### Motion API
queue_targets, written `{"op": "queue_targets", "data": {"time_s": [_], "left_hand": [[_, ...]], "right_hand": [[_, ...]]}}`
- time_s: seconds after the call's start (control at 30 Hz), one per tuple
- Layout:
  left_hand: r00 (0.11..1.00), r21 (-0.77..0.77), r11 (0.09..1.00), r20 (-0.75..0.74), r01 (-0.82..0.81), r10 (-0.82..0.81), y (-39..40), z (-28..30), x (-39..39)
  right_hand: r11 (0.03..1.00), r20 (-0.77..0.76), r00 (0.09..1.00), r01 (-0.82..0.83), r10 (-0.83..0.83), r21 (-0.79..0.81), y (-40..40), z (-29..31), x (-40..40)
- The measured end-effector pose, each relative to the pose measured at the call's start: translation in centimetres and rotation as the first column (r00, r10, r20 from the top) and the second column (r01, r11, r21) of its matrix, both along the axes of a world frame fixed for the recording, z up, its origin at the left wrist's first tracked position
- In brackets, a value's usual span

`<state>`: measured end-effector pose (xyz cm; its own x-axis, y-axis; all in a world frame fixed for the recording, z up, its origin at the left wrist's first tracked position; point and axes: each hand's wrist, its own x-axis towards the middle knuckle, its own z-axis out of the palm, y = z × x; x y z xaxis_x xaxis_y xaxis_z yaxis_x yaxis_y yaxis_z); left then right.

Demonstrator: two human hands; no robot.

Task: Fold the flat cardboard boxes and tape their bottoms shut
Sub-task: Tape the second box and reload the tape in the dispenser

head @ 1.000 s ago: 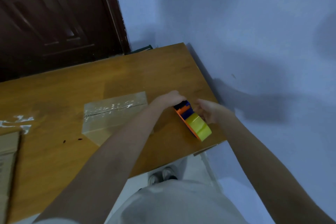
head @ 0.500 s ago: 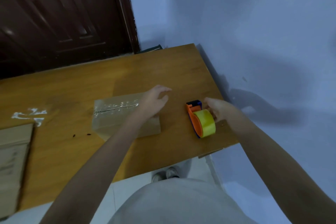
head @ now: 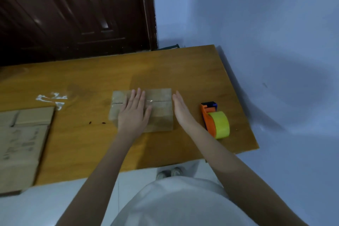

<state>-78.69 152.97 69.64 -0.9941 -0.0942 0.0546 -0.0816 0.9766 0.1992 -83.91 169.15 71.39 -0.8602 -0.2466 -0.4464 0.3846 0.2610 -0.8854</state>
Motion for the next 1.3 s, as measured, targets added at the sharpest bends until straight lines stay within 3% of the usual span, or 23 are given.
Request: {"op": "queue_targets", "data": {"time_s": [0.13, 0.27, 0.47, 0.67, 0.93, 1.03, 1.13, 1.2, 1.3], "left_hand": [[0.999, -0.063, 0.997, -0.010, -0.053, 0.053, 0.9, -0.8, 0.6], [0.996, -0.055, 0.995, -0.003, -0.089, 0.089, 1.0, -0.9, 0.6], [0.995, -0.050, 0.994, -0.018, -0.097, 0.096, 1.0, -1.0, 0.6], [0.994, -0.056, 0.993, -0.032, -0.104, 0.102, 1.2, -0.9, 0.6], [0.993, -0.060, 0.992, -0.041, -0.115, 0.113, 1.3, -1.0, 0.5], [0.993, -0.071, 0.990, -0.016, -0.121, 0.121, 1.5, -0.8, 0.5], [0.989, -0.065, 0.988, 0.043, -0.137, 0.140, 1.7, -0.5, 0.4], [0.987, -0.014, 0.990, 0.072, -0.142, 0.143, 1.6, 0.0, 0.2], [0.984, 0.144, 0.974, 0.044, -0.175, 0.170, 0.0, 1.7, -0.2]], "right_hand": [[0.981, 0.104, 0.993, 0.075, -0.057, -0.178, -1.7, -1.2, 0.2], [0.969, 0.142, 0.986, 0.117, -0.087, -0.216, -1.3, -1.2, 0.5], [0.962, 0.286, 0.950, 0.186, -0.125, -0.198, -1.2, -1.4, 0.8], [0.995, 0.266, 0.963, -0.004, 0.031, -0.101, -0.5, -1.1, 0.7], [0.999, 0.372, 0.928, -0.006, -0.010, 0.042, -0.3, -2.1, 1.5], [0.989, 0.264, 0.961, 0.046, -0.082, 0.139, 0.0, -2.0, 1.4], [0.962, -0.021, 0.982, 0.186, -0.185, 0.200, 0.6, -1.5, 1.6], [0.950, -0.165, 0.972, 0.205, -0.168, 0.237, 1.2, -0.6, 2.0], [0.934, -0.140, 0.990, 0.072, -0.023, 0.350, 1.8, 1.0, 2.7]]}}
